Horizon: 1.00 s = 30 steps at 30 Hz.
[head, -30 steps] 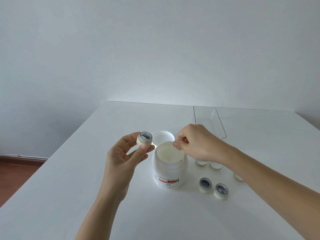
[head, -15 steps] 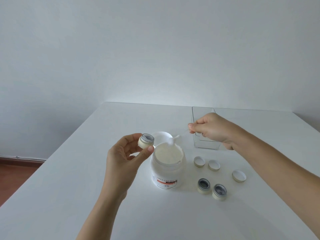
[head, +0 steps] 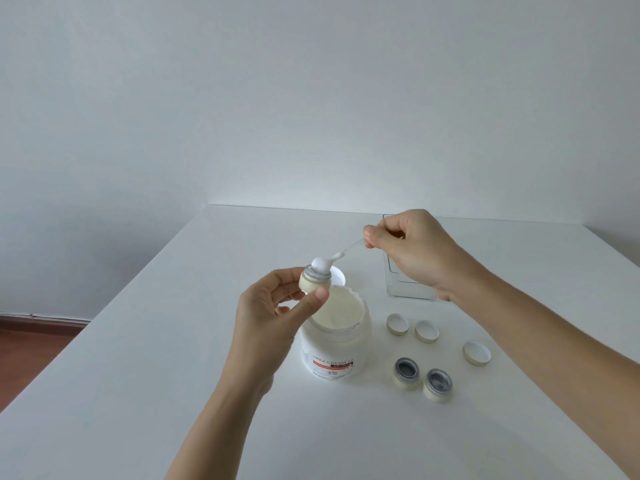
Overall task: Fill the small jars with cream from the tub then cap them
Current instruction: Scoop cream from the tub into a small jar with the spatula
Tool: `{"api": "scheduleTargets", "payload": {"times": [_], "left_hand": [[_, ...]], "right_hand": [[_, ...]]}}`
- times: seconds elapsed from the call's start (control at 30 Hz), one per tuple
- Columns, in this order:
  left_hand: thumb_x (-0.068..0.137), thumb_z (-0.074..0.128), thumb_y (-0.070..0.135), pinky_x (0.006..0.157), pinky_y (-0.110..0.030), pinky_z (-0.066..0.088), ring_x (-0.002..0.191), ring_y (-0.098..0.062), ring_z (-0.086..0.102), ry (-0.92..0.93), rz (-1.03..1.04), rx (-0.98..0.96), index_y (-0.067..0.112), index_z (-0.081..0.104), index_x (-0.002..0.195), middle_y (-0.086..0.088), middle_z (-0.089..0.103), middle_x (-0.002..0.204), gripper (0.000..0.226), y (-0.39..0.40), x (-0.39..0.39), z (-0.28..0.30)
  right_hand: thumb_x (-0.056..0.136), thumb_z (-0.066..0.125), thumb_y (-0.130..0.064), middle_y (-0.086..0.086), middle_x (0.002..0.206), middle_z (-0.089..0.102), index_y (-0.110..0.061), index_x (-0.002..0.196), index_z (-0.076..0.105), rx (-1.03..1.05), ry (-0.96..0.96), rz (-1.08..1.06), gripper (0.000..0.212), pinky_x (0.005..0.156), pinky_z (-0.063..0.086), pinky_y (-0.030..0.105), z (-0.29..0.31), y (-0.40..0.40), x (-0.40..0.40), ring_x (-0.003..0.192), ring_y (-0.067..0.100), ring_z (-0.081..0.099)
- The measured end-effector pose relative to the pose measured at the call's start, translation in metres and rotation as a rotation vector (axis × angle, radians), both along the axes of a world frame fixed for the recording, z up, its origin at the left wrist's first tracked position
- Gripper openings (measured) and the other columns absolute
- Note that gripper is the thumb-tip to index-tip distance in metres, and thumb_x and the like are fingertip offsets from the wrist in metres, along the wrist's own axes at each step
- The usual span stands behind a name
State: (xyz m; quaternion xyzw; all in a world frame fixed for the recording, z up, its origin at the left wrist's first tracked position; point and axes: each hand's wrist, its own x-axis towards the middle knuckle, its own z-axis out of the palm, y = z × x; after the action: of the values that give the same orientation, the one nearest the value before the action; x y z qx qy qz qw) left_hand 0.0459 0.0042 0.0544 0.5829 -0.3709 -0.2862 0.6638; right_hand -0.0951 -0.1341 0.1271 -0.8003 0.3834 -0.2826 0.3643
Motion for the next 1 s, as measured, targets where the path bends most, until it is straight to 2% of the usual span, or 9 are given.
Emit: {"api": "scheduleTargets", "payload": {"times": [0.07,0.1,0.17,0.3,0.5,0.67,0.77,0.9,1.0], "left_hand": [[0.068,0.08,0.035,0.095,-0.05,0.05,0.101,-0.028,0.069,0.019,-0.007,-0.005,0.021,0.075,0.097,0.001,0.079,0.098,0.033,0.0,0.001,0.0],[0.068,0.08,0.035,0.095,-0.047,0.051,0.101,-0.027,0.069,0.031,-0.011,-0.006,0.02,0.075,0.098,0.0,0.079,0.098,0.033,0.0,0.001,0.0],[0.068,0.081,0.037,0.094,-0.041,0.052,0.1,-0.024,0.072,0.059,-0.018,-0.012,0.02,0.076,0.098,-0.001,0.079,0.098,0.035,0.0,0.002,-0.001],[0.068,0.08,0.04,0.084,-0.023,0.052,0.099,-0.016,0.073,0.092,-0.024,-0.037,0.02,0.076,0.097,0.0,0.079,0.099,0.035,-0.001,0.003,-0.001],[0.069,0.077,0.039,0.074,-0.01,0.051,0.093,-0.01,0.074,0.114,-0.013,-0.064,0.02,0.076,0.097,-0.001,0.08,0.096,0.034,-0.002,0.002,-0.001],[0.068,0.077,0.041,0.073,-0.01,0.051,0.095,-0.01,0.073,0.107,-0.007,-0.06,0.02,0.076,0.097,0.0,0.08,0.096,0.036,-0.001,0.004,-0.002],[0.07,0.077,0.037,0.073,-0.01,0.051,0.093,-0.007,0.072,0.1,0.001,-0.065,0.019,0.075,0.099,0.001,0.079,0.097,0.034,-0.001,0.008,-0.002],[0.075,0.075,0.029,0.077,-0.011,0.051,0.096,-0.005,0.071,0.082,-0.014,-0.116,0.016,0.071,0.105,0.005,0.078,0.101,0.033,0.003,0.014,-0.002],[0.076,0.074,0.023,0.085,-0.018,0.054,0.098,-0.012,0.073,0.101,-0.049,-0.16,0.015,0.067,0.109,0.004,0.076,0.105,0.034,0.007,0.018,-0.003]], "right_hand": [[0.093,0.057,-0.027,-0.007,0.049,0.05,-0.012,0.074,0.068,-0.177,-0.056,-0.011,0.027,0.055,0.036,0.023,-0.004,0.006,0.0,0.046,0.003,0.041],[0.092,0.059,-0.026,-0.002,0.057,0.053,-0.012,0.073,0.068,-0.294,-0.091,-0.009,0.025,0.058,0.037,0.019,-0.006,0.01,0.0,0.052,0.003,0.043],[0.09,0.063,-0.02,-0.003,0.068,0.053,-0.011,0.074,0.067,-0.548,-0.173,0.01,0.019,0.064,0.035,0.01,-0.01,0.017,0.0,0.062,-0.001,0.047],[0.091,0.062,-0.02,-0.001,0.074,0.055,-0.011,0.078,0.07,-0.982,-0.239,0.052,0.017,0.071,0.032,0.022,-0.018,0.025,-0.004,0.067,0.013,0.048],[0.093,0.062,-0.019,0.003,0.069,0.058,-0.008,0.076,0.073,-1.217,-0.272,0.07,0.023,0.072,0.031,0.026,-0.027,0.023,-0.01,0.063,0.022,0.05],[0.091,0.065,-0.016,0.003,0.069,0.058,-0.008,0.076,0.072,-1.227,-0.287,0.058,0.018,0.072,0.031,0.027,-0.029,0.024,-0.014,0.064,0.02,0.047],[0.088,0.067,-0.013,0.002,0.071,0.057,-0.009,0.076,0.071,-1.05,-0.316,0.0,0.013,0.071,0.035,0.027,-0.029,0.023,-0.016,0.067,0.014,0.05],[0.088,0.064,-0.015,-0.007,0.076,0.055,-0.011,0.076,0.07,-0.725,-0.378,-0.061,0.013,0.07,0.042,0.021,-0.027,0.018,-0.019,0.07,-0.004,0.049],[0.087,0.067,-0.016,-0.007,0.074,0.054,-0.013,0.076,0.07,-0.637,-0.207,-0.025,0.012,0.072,0.042,0.028,-0.03,0.014,-0.018,0.067,-0.001,0.05]]}}
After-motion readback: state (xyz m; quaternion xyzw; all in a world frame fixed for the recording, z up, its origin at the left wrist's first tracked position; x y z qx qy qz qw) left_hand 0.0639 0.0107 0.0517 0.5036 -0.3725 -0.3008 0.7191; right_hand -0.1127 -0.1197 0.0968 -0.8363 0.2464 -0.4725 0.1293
